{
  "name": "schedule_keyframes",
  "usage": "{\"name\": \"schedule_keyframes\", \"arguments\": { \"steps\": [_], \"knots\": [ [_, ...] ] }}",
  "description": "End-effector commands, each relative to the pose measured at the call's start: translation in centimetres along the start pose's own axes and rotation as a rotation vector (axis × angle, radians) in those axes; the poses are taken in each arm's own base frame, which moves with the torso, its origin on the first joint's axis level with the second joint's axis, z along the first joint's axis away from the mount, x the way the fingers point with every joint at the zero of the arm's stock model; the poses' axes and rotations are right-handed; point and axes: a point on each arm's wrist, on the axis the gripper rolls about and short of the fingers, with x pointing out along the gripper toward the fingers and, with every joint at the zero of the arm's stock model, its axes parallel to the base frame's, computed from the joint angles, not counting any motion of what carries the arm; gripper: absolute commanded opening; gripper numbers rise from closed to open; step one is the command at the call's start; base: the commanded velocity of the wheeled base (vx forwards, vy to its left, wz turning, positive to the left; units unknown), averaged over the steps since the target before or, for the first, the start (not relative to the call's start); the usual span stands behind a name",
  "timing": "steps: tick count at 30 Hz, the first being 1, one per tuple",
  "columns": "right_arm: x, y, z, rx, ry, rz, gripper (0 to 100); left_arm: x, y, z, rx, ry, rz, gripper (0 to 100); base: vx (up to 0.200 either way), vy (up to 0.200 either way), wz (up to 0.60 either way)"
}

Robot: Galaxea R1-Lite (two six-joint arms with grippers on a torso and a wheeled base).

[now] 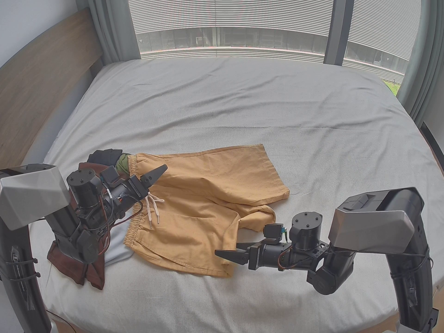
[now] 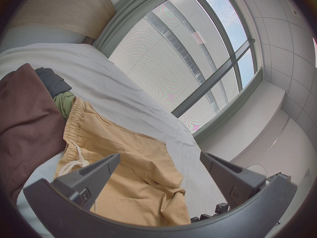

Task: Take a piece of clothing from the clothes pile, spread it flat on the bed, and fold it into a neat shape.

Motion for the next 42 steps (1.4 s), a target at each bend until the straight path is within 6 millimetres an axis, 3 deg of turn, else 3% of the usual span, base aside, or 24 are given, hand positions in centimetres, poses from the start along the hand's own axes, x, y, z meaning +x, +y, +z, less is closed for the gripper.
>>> {"name": "schedule_keyframes", "arguments": {
  "steps": [1, 14, 20, 28, 42],
  "knots": [
    [1.1, -1.0, -0.9, 0.009, 0.017, -0.004, 100, 0.0, 0.0, 0.0, 0.0, -0.002, 0.0, 100, 0.0, 0.0, 0.0],
    [2.7, 0.9, -1.6, 0.034, 0.034, 0.057, 100, 0.0, 0.1, 0.1, 0.0, -0.003, 0.001, 100, 0.0, 0.0, 0.0],
    [2.5, 0.4, -2.1, 0.049, 0.047, 0.035, 100, 0.0, 0.1, 0.1, 0.0, -0.003, 0.001, 100, 0.0, 0.0, 0.0],
    [0.6, -0.4, -3.7, 0.099, 0.109, -0.027, 100, 0.0, 0.1, 0.1, 0.001, -0.004, 0.001, 100, 0.0, 0.0, 0.0],
    [2.4, -0.4, -3.4, 0.104, 0.127, -0.018, 100, 0.0, 0.2, 0.3, 0.002, -0.011, 0.003, 100, 0.0, 0.0, 0.0]
  ]
}}
